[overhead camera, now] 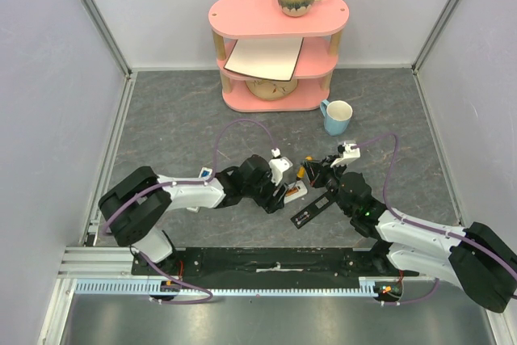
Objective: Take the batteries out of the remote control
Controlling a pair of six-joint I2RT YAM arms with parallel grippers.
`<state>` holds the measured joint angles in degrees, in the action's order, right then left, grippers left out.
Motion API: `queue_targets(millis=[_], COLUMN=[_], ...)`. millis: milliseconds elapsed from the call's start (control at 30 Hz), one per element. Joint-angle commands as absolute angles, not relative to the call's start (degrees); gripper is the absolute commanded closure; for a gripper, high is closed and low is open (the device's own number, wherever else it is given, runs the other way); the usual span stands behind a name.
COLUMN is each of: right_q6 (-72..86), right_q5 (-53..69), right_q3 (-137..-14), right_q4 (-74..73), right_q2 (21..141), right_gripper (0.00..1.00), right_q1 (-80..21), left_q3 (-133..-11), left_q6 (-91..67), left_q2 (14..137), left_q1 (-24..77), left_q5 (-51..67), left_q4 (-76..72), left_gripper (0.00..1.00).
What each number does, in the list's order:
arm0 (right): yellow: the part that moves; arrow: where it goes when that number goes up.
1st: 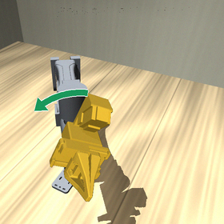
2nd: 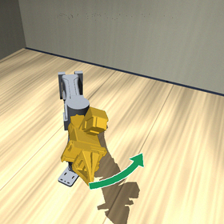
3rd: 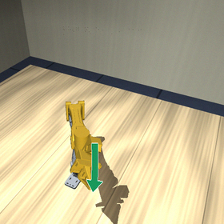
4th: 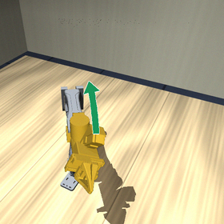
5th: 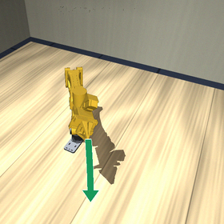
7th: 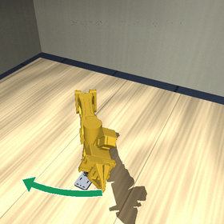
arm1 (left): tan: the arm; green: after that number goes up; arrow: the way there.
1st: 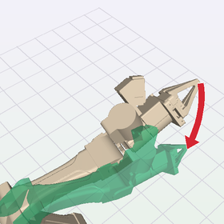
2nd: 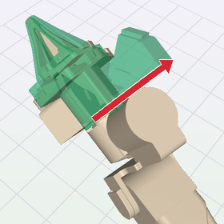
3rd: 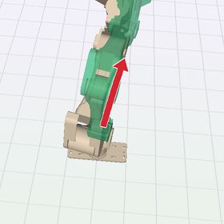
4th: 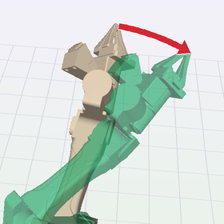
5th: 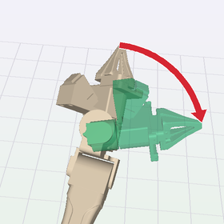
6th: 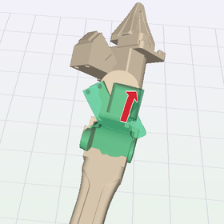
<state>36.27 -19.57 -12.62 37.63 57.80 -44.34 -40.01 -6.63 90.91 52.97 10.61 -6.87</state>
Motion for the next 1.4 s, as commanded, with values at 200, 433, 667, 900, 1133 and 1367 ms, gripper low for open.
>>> queue_targets(millis=[200, 433, 667, 900, 1133, 1367], right_q6=[33.67, 30.41, 29.53, 29.44, 29.53, 29.62], right_q5=[-22.06, -24.52, -28.04, -26.37, -24.08, -23.99], right_q3=[-16.61, -19.25, -21.27, -21.54, -19.6, -20.04], right_q4=[34.98, 29.63, 24.62, 25.48, 28.91, 28.83], right_q2=[57.57, 57.66, 58.18, 59.59, 58.45, 60.2], right_gripper=[1.0, 1.0, 1.0, 1.0, 1.0, 1.0], right_q1=[-44.12, -44.12, -44.03, -44.12, -44.12, -44.12], left_q3=[-44.56, -45.35, -45.44, -45.7, -45.62, -45.7], left_q6=[-3.69, -3.52, -3.6, -3.6, -3.69, -3.69], left_q2=[94.74, 95.98, 96.15, 96.59, 96.42, 96.42], left_q1=[57.04, 58.01, 58.01, 58.01, 58.09, 58.01], left_q5=[1.32, 0.09, 0.17, 0.88, 0.97, 1.14], left_q4=[-2.2, -1.23, -1.06, -0.88, -0.97, -0.97], left_gripper=[0.46, 0.52, 0.54, 0.54, 0.54, 0.55])
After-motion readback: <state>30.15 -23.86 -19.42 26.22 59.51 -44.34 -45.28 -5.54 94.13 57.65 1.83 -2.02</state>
